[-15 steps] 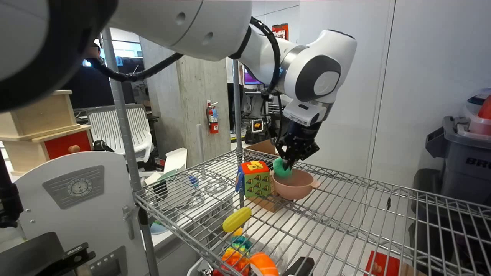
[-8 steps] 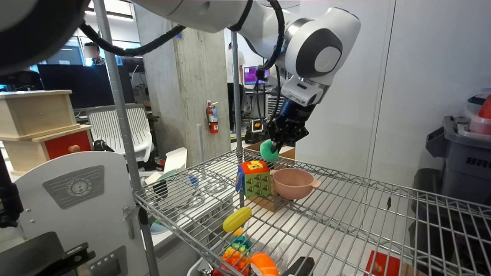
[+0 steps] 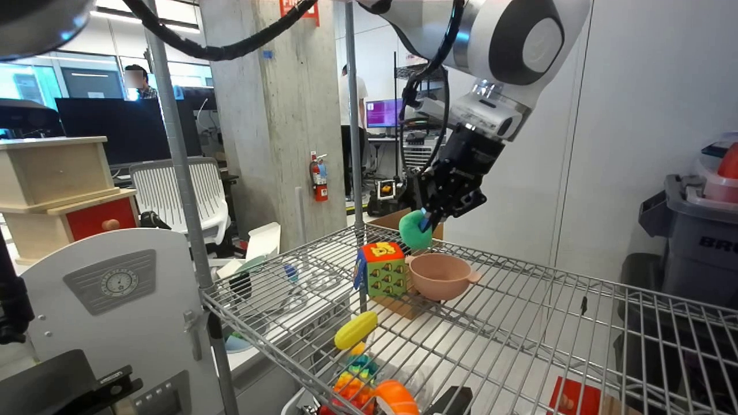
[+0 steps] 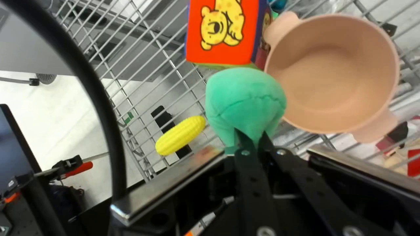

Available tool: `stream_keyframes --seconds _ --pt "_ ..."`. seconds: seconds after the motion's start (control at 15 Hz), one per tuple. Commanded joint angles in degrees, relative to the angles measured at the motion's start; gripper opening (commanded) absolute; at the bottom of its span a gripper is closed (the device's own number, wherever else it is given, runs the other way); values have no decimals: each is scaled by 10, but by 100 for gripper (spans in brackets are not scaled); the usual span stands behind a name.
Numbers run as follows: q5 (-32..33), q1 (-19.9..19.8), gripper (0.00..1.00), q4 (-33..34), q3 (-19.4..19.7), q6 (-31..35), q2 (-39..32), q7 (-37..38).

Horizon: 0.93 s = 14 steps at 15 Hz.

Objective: Remove the green object from the bowl

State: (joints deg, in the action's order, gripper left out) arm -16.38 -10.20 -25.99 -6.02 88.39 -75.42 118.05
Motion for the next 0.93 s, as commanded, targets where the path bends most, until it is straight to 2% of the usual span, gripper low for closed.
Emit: stream_keyframes --seconds 0.0,0.33,0.8,0.87 --pt "15 -21 2 -14 18 -42 16 -17" --pt "41 -30 2 20 48 -82 -16 -18" --pt "73 -31 2 19 78 -78 -19 -13" --pt "70 -32 10 20 76 -76 -19 -11"
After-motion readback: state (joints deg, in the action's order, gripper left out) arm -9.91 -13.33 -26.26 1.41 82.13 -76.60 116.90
